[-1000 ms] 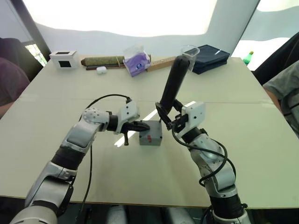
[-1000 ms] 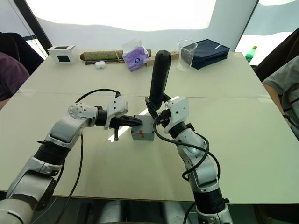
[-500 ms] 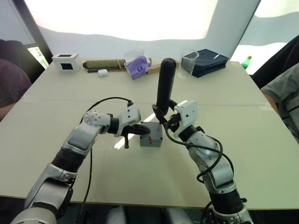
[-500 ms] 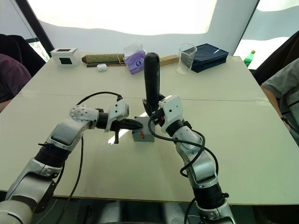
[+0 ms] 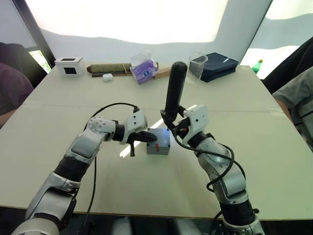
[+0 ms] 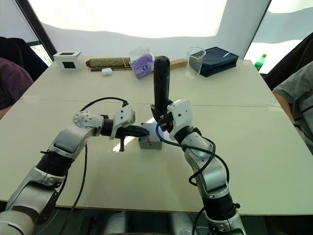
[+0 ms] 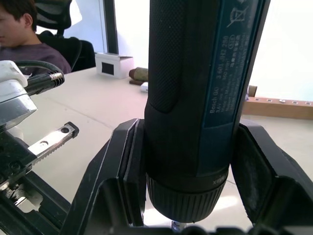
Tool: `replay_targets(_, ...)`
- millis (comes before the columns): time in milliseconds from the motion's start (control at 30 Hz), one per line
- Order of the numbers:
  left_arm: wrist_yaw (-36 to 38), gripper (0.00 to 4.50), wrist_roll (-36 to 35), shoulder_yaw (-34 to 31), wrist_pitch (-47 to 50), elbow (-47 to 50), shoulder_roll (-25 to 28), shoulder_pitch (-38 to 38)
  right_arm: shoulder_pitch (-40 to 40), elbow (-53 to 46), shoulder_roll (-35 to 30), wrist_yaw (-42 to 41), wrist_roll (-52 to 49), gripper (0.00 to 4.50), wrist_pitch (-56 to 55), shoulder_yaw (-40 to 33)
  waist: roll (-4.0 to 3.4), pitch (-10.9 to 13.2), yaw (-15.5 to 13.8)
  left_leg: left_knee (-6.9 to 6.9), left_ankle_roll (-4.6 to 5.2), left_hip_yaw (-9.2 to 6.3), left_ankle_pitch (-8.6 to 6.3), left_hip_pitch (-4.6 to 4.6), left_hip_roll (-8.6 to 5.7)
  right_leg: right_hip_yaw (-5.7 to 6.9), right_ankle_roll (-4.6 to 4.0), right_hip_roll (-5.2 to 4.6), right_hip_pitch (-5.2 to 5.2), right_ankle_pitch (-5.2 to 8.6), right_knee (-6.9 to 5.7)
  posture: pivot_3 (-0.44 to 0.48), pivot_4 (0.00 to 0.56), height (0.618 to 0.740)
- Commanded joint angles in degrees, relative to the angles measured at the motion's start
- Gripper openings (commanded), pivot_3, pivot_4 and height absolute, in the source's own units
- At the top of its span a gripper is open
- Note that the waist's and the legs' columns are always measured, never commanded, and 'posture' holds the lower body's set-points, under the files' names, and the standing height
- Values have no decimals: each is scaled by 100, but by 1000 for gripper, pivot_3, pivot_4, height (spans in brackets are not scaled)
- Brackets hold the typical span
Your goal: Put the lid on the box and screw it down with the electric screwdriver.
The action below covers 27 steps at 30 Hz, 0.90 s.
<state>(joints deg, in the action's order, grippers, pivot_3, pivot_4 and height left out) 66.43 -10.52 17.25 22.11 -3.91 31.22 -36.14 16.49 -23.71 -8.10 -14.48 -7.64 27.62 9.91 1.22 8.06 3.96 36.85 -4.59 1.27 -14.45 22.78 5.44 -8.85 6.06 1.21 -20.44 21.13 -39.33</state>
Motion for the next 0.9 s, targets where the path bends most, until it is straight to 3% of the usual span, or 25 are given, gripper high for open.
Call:
replay_targets(33, 68, 0, 112, 183, 63, -39, -7, 81, -32, 27, -224, -59, -49, 2156, 914, -30, 0, 0, -3, -2, 0, 0, 0, 1, 0, 0, 0, 0, 0, 0, 4, 0, 150, 739)
replay_targets(267, 154, 0, -5, 150, 225, 75, -7, 111, 993, -1055, 69, 91, -801, 2156, 1822, -702, -7, 7, -7, -9, 0, 2, 0, 23, 0, -1, 0, -2, -20, -1, 13, 0, 150, 739)
replay_targets(433, 161, 0, -450, -163, 645, 207, -86, 89, 2582, -1452, -294, 328, -1233, 2156, 2480, -1763, -58, 53, -36, 4, -2, 6, 1, 107, -2, -4, 3, -6, -105, -4, 5, 0, 150, 739)
replay_targets(567, -301, 0, -1002, -751, 1301, 409, -383, -175, 3084, -1507, -887, 492, -1414, 2156, 3302, -2608, -60, 59, -142, 0, -1, -3, 0, 145, 0, 7, 3, -6, -138, -3, 7, 0, 150, 739)
replay_targets(633, -906, 0, -895, -1007, 1214, 499, -601, -412, 3104, -1525, -1534, 355, -1593, 2156, 4334, -3160, -55, 68, -198, 4, -1, -5, 0, 170, 0, 9, 3, -8, -158, -3, 7, 0, 150, 739)
replay_targets(767, -73, 0, -1307, -791, 1424, 781, -324, -615, 2535, -1409, -2490, -124, -2298, 2156, 6316, -3903, -61, 85, -203, 12, -1, 12, 1, 185, -3, -6, 3, -13, -176, -4, 6, 0, 150, 739)
replay_targets(833, 222, 0, -1285, -604, 1342, 865, -166, -646, 1973, -1110, -3028, -172, -2910, 2156, 6488, -4071, -69, 90, -179, 4, -1, 15, 1, 182, -4, -7, 3, -11, -177, -4, 7, 0, 150, 739)
replay_targets(900, 543, 0, -1317, -416, 1292, 1036, -16, -666, 841, -824, -3739, -222, -3820, 2156, 6488, -4216, -76, 96, -170, 1, 1, 20, 0, 182, -5, -12, 3, -9, -184, -3, 11, 0, 150, 739)
